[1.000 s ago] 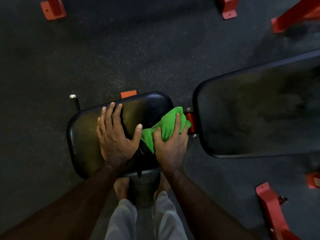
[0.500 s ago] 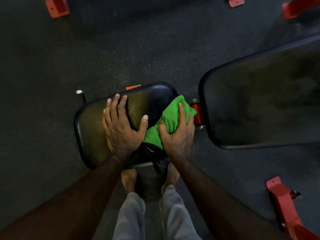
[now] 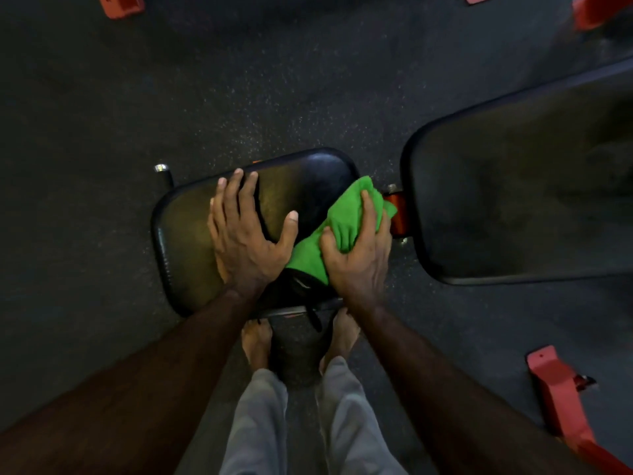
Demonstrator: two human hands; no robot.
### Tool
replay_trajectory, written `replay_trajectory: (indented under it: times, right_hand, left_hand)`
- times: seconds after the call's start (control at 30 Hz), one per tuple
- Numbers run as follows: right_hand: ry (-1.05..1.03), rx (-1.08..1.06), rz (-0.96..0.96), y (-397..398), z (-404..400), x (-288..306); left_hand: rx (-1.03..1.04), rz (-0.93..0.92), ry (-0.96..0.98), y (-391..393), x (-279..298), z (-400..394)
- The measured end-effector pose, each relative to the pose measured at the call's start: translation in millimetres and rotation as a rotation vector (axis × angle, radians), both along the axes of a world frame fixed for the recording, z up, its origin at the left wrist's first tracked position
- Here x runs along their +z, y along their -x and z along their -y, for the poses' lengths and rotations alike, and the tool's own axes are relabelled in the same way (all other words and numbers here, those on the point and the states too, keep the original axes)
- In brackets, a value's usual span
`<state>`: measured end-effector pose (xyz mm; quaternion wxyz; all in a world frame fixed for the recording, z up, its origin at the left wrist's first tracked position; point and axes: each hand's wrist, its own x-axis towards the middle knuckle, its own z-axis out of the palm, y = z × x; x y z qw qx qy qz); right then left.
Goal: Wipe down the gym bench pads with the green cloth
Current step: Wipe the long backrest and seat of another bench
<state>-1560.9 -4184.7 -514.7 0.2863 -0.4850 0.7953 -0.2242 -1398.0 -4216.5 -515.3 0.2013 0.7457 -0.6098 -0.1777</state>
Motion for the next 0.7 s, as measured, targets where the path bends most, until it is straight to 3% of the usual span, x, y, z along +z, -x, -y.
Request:
replay_trajectory:
  times: [0.27, 0.47, 0.63, 0.7]
  right_hand:
    - [-0.043, 0.145, -0.02, 9, -80, 2]
    - [0.039, 0.556, -0.173, 25, -49, 3]
    - [0.037, 0.412, -0.148, 13, -46, 4]
    - [-0.026, 0.507, -0.188, 1, -73, 5]
  left_hand:
    - [0.0, -0.036, 0.025, -1, -1, 0]
    - [0.013, -0.105, 0.036, -4, -1, 4]
    - [0.059, -0.388, 0.162, -26, 3, 0]
    - [0.135, -0.383, 0.177, -43, 9, -10]
